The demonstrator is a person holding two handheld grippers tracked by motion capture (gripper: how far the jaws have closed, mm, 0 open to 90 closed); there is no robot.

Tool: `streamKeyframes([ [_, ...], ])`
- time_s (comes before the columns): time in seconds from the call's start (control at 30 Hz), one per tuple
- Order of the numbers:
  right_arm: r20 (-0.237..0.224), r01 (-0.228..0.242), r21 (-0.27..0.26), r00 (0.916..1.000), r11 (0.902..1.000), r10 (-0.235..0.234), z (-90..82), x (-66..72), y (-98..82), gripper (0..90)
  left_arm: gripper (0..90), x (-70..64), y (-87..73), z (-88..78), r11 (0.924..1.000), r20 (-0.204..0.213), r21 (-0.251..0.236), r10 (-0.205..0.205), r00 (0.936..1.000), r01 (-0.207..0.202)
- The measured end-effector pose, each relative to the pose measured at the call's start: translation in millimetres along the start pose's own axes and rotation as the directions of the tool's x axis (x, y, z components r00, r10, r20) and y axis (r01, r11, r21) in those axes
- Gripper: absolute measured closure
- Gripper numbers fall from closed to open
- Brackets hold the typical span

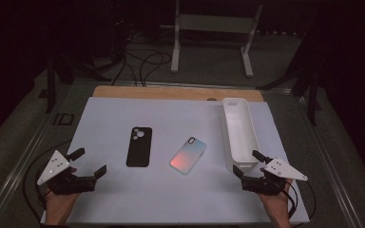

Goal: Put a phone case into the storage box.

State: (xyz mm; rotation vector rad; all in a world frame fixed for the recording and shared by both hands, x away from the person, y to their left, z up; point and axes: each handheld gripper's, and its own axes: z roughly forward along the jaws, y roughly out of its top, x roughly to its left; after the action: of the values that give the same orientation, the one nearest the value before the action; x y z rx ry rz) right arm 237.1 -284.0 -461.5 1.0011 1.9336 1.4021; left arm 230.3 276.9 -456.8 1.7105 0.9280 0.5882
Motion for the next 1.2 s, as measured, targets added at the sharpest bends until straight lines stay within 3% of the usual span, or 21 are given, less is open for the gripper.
streamKeyframes([
  [0.1, 0.0, 0.0, -0.007, 1.0, 1.0, 0.0, 0.1, 0.7, 0.8, 9.4, 0.0, -6.3, 4.0, 6.6, 1.0, 0.02, 0.006, 0.003, 0.9998, -0.003],
  [0.13, -0.001, -0.002, -0.007, 1.0, 1.0, 0.002, 0.3, 1.0, 0.9, 9.4, 0.0, -10.4, 6.8, 13.4, 0.9999, 0.046, 0.014, -0.002, 0.999, 0.001],
  [0.27, -0.003, -0.002, -0.005, 1.0, 1.0, 0.002, 1.9, 3.0, 1.2, 9.4, 0.0, -18.2, 11.9, 25.3, 0.9987, 0.066, 0.045, 0.02, 0.9976, -0.023],
  [0.43, -0.009, 0.01, -0.006, 0.9999, 0.9999, -0.01, 3.4, 6.6, 3.2, 9.4, 0.0, -30.0, 23.1, 48.9, 0.997, 0.091, 0.075, 0.012, 0.9958, -0.019],
  [0.9, -0.004, 0.018, 0.004, 0.9998, 0.9998, -0.017, 4.4, 6.8, 4.0, 9.4, 0.0, -49.3, 31.3, 97.2, 0.9897, 0.106, 0.138, 0.023, 0.9941, -0.037],
  [1.2, -0.005, 0.019, 0.009, 0.9998, 0.9998, -0.019, 5.3, 8.1, 4.4, 9.4, 0.0, -65.4, 34.6, 122.1, 0.98, 0.124, 0.19, 0.035, 0.9916, -0.059],
])
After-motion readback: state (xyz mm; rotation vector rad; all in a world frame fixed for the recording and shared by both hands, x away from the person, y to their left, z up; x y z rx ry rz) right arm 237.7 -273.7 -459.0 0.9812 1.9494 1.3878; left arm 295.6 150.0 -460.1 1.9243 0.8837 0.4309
